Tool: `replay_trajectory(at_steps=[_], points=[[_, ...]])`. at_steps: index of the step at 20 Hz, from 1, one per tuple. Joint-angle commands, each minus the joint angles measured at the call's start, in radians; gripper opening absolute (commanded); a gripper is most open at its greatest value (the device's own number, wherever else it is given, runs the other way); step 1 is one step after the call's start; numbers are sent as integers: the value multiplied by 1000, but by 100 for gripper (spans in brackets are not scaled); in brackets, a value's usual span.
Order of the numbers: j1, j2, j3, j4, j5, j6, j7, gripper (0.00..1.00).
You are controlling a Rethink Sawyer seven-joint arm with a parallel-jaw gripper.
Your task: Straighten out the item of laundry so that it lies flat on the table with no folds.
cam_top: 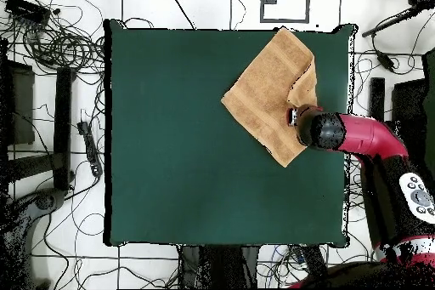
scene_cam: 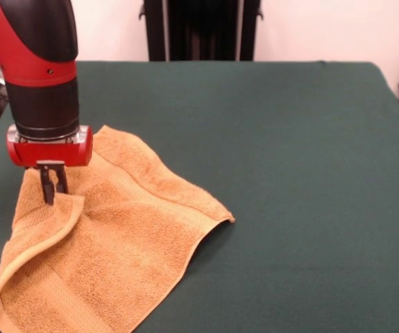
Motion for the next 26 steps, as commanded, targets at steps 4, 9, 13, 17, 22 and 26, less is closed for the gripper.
replay_trajectory(at_steps=[4,9,13,17,22,26], points=[[76,59,4,29,39,106,11,0],[85,46,-3,33,37,88,19,0],[95,36,-3,33,44,99,22,0],[115,16,-6,26,52,126,23,0],[127,-29,-7,61,59,133,22,0],[141,-44,-10,73,62,130,32,0]])
